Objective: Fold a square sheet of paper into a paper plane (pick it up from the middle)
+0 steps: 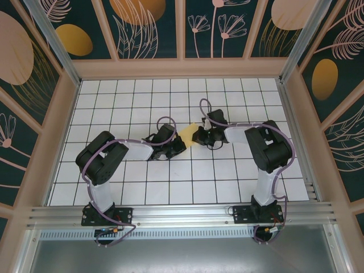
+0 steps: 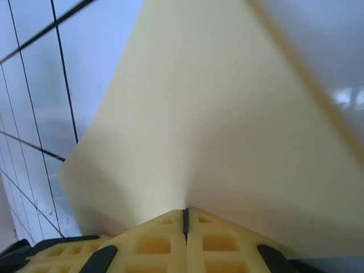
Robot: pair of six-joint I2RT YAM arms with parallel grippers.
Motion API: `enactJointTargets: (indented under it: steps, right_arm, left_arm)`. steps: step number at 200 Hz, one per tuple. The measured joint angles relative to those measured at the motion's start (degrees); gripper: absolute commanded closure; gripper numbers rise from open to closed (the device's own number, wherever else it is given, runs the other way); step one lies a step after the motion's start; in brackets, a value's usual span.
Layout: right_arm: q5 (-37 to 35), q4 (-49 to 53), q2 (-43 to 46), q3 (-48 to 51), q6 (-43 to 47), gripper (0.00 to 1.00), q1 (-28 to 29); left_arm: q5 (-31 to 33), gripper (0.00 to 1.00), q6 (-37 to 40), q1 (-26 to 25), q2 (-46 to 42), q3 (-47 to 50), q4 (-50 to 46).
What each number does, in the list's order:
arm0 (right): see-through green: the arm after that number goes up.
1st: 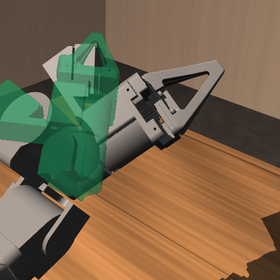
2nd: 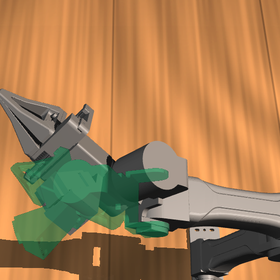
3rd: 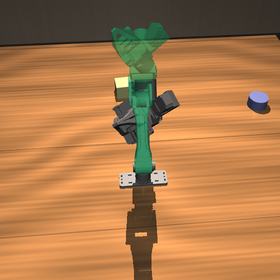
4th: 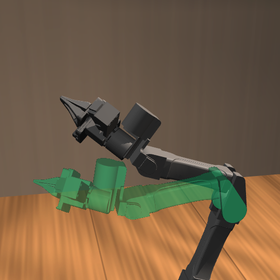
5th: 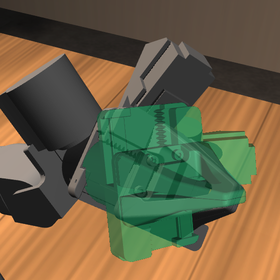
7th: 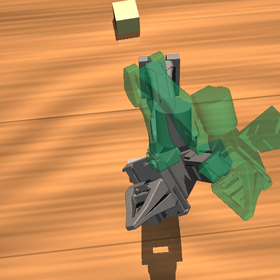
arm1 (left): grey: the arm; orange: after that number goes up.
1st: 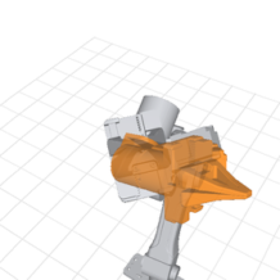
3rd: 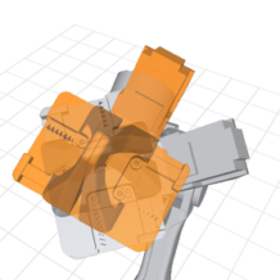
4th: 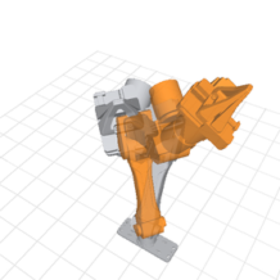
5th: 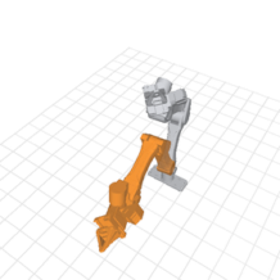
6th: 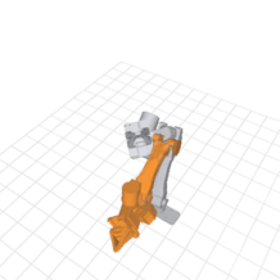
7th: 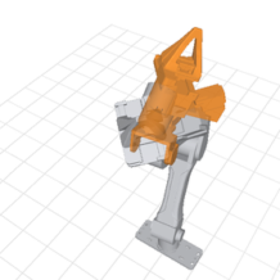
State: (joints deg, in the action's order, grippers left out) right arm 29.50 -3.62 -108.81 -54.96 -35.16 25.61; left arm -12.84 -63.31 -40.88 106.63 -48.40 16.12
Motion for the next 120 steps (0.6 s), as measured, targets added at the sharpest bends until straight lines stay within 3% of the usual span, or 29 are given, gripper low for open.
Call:
enactJointTargets:
  steps: [58,120]
  right_arm:
    - [-0.2,-0.3,-0.1,-0.1,0.7,1.00,-8.3]
    - [-4.5,0.1,3.5,-0.1,2.0,1.00,-9.0]
  left_arm:
    - [0.0,1.00,0.0,0.0,0.0,0.2,0.4]
    - [0.0,1.00,0.0,0.0,0.0,0.2,0.4]
